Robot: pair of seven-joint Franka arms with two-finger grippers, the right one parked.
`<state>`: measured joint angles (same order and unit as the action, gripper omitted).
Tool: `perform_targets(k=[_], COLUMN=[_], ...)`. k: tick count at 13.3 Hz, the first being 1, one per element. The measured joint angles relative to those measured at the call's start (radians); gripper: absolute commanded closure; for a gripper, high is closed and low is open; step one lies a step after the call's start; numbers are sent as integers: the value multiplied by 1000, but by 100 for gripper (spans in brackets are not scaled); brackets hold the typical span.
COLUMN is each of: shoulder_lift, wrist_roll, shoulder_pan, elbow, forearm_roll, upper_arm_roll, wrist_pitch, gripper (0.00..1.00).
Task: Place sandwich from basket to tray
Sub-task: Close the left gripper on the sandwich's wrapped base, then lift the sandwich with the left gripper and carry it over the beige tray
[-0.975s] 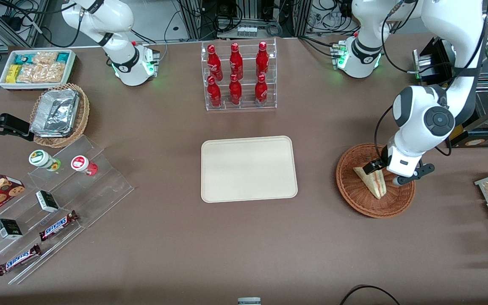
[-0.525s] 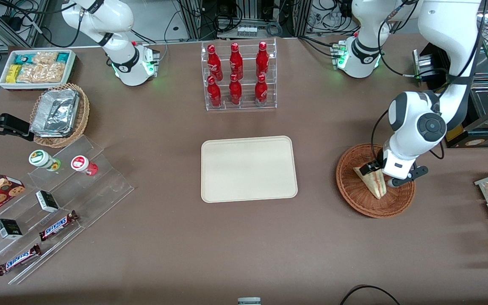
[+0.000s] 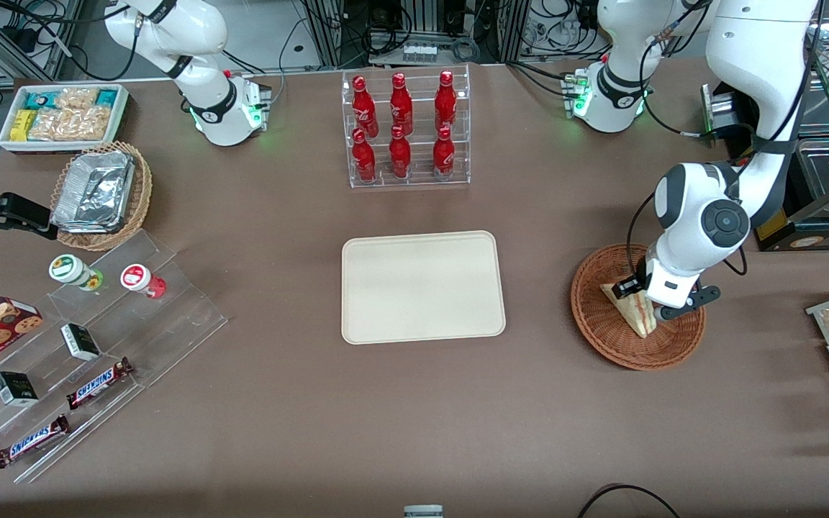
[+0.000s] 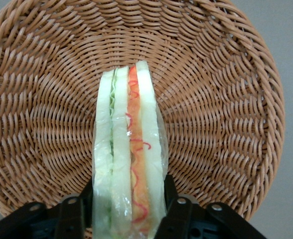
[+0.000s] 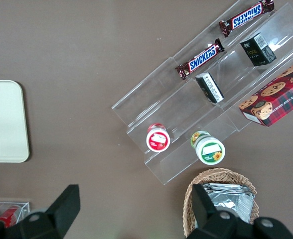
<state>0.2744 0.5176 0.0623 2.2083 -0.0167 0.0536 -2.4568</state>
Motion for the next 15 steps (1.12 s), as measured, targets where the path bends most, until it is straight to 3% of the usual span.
perform_targets(k=[3,8,11,15], shoulder_lift=[-17,-106,-111,-64], wrist_roll=[-1,-9,-9,3], shoulder_pan=[0,14,80,215], elbow=[-14,-196,-353,-484], forearm_roll=[-24,-34,-32,16], upper_arm_roll=[0,21,58,78], wrist_pitch=[43,363,495,511], gripper=[100,100,100,100])
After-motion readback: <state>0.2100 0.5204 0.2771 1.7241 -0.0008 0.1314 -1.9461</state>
